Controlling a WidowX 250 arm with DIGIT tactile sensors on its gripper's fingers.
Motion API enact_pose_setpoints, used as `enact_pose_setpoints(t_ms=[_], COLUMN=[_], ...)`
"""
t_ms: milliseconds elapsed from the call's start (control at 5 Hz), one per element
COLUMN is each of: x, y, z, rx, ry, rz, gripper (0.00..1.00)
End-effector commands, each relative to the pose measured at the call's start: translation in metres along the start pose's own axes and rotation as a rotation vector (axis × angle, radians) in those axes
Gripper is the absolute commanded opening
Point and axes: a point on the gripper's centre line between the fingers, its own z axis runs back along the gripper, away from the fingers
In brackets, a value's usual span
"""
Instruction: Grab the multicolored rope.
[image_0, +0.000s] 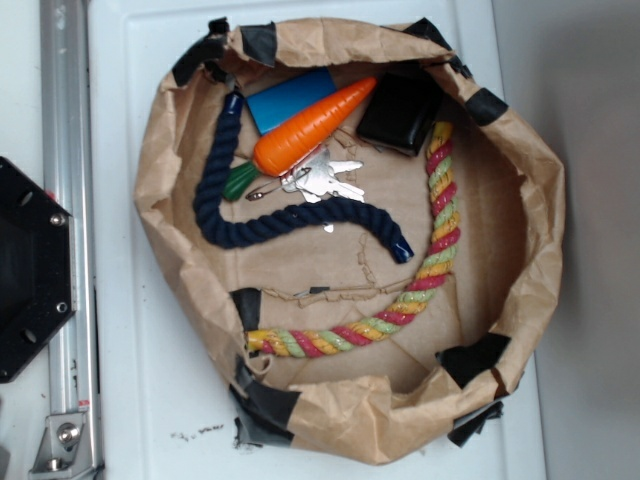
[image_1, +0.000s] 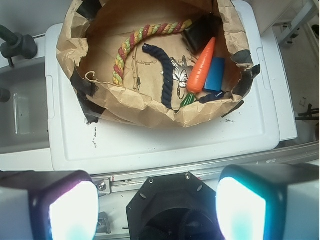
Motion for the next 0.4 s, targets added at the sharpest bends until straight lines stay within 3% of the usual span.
enact_pose_setpoints(t_ms=[0,200], x=[0.0,0.044], y=[0.0,-0.001], z=[0.0,-0.038], rx=[0.0,-0.034], ry=[0.0,-0.065], rz=[0.0,0.118], gripper=[1.0,1.0])
